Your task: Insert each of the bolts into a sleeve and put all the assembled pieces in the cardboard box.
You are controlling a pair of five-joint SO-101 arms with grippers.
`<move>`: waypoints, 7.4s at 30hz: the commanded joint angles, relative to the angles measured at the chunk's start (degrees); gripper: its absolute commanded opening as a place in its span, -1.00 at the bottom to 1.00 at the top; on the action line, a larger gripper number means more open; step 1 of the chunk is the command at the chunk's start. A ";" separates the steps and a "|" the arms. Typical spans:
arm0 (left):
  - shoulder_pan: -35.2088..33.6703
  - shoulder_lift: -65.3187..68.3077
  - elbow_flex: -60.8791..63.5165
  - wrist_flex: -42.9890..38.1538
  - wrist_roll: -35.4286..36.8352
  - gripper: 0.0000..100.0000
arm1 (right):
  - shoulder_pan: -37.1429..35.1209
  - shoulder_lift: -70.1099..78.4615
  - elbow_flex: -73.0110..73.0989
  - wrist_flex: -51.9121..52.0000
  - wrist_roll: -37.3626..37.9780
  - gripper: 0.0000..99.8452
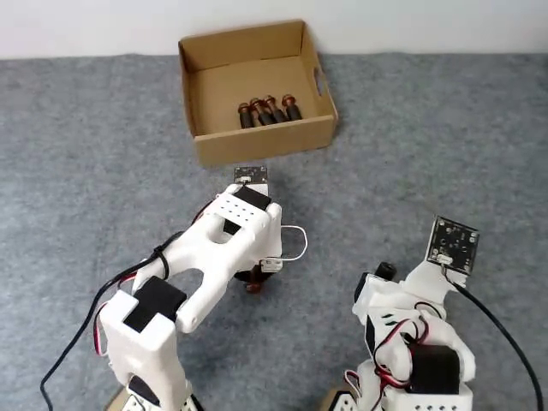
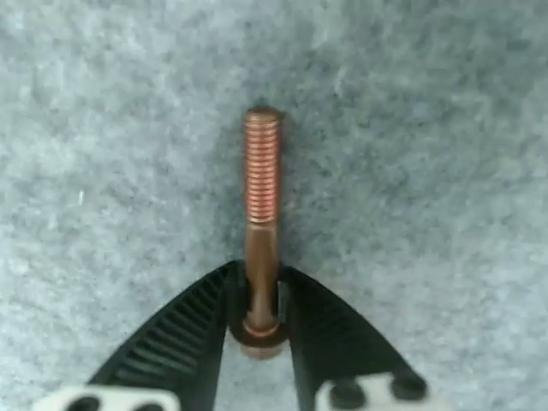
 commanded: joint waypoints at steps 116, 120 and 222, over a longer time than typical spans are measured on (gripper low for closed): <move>-27.69 -4.48 -11.03 -0.26 -111.30 -0.60 | 3.30 -0.22 0.00 -1.27 0.62 -0.98; -27.43 -1.05 -11.12 -1.32 -111.38 -0.60 | 3.30 -0.22 0.00 -1.27 0.62 -0.98; 11.08 -117.19 52.26 -39.82 -22.15 -0.99 | -36.09 -0.13 -2.73 -22.11 28.04 -0.98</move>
